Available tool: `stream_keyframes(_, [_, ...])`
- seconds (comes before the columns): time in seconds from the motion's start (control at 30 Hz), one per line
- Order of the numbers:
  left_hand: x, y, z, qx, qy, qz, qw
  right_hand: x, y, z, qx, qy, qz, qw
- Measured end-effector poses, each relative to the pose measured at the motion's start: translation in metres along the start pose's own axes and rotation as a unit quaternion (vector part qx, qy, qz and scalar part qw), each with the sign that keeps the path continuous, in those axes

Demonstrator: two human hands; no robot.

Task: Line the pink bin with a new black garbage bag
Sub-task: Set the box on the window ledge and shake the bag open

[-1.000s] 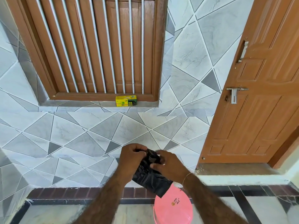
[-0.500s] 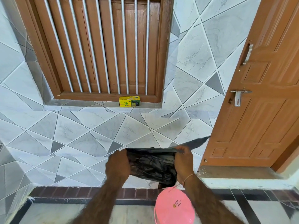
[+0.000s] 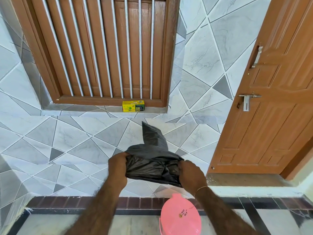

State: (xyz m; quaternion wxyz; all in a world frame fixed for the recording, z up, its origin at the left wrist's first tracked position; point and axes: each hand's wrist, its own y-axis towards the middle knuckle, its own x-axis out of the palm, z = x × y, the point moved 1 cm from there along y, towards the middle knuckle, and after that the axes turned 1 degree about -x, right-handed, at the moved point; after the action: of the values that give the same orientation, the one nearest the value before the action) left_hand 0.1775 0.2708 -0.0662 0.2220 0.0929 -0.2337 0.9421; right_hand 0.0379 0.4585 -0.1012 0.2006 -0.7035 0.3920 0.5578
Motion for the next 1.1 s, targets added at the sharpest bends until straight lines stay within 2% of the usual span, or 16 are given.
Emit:
stream_keyframes(0.03, [0.001, 0.000, -0.001, 0.078, 0.142, -0.030, 0.986, -0.004, 0.002, 0.002, 0.058, 0.056, 0.006, 0.997])
stream_keyframes(0.1, [0.000, 0.002, -0.011, 0.165, 0.397, -0.067, 0.900, -0.011, 0.006, 0.006, 0.150, 0.140, 0.003, 0.979])
stream_keyframes(0.13, [0.000, 0.003, -0.016, 0.162, 0.424, -0.053, 0.889, -0.014, 0.007, 0.008, 0.165, 0.142, -0.004, 0.976])
stream_keyframes(0.17, [0.003, 0.001, -0.017, 0.133, 0.398, -0.022, 0.907, -0.016, 0.007, 0.008, 0.164, 0.121, -0.011, 0.979])
stream_keyframes(0.27, [0.004, -0.007, -0.017, 0.158, 0.348, 0.092, 0.920, -0.019, 0.002, 0.004, 0.136, -0.008, 0.011, 0.991])
stream_keyframes(0.3, [0.008, -0.011, -0.011, 0.134, 0.267, 0.126, 0.946, -0.018, 0.002, 0.003, 0.127, -0.045, 0.016, 0.991])
stream_keyframes(0.37, [0.005, -0.009, -0.007, 0.097, 0.192, 0.137, 0.967, -0.018, 0.004, 0.002, 0.136, -0.087, 0.003, 0.987])
stream_keyframes(0.47, [0.004, 0.004, 0.002, 0.037, 0.031, 0.091, 0.995, -0.017, 0.008, 0.004, 0.220, 0.054, 0.007, 0.974])
stream_keyframes(0.57, [0.009, 0.000, 0.002, -0.066, -0.079, 0.036, 0.994, -0.019, 0.011, 0.005, 0.296, 0.287, 0.018, 0.911])
stream_keyframes(0.6, [0.011, -0.002, 0.003, -0.050, -0.035, 0.036, 0.998, -0.021, 0.011, 0.003, 0.289, 0.288, 0.027, 0.913])
stream_keyframes(0.73, [0.020, -0.013, 0.000, 0.098, 0.139, -0.037, 0.985, -0.026, 0.010, 0.004, 0.216, 0.059, 0.057, 0.973])
stream_keyframes(0.8, [0.019, -0.006, -0.008, 0.143, 0.381, -0.093, 0.908, -0.028, 0.012, 0.009, 0.195, 0.004, 0.071, 0.978])
stream_keyframes(0.83, [0.018, 0.001, -0.008, 0.184, 0.451, -0.054, 0.872, -0.030, 0.013, 0.013, 0.190, -0.016, 0.075, 0.979])
stream_keyframes(0.9, [0.010, 0.001, -0.011, 0.217, 0.486, 0.017, 0.847, -0.034, 0.012, 0.023, 0.183, -0.039, 0.068, 0.980])
stream_keyframes(1.03, [-0.007, 0.014, -0.008, 0.139, 0.450, 0.084, 0.878, -0.038, 0.007, 0.038, 0.176, -0.069, 0.056, 0.980])
stream_keyframes(1.1, [-0.005, 0.019, -0.004, 0.104, 0.402, 0.069, 0.907, -0.034, 0.005, 0.033, 0.191, -0.032, 0.033, 0.980])
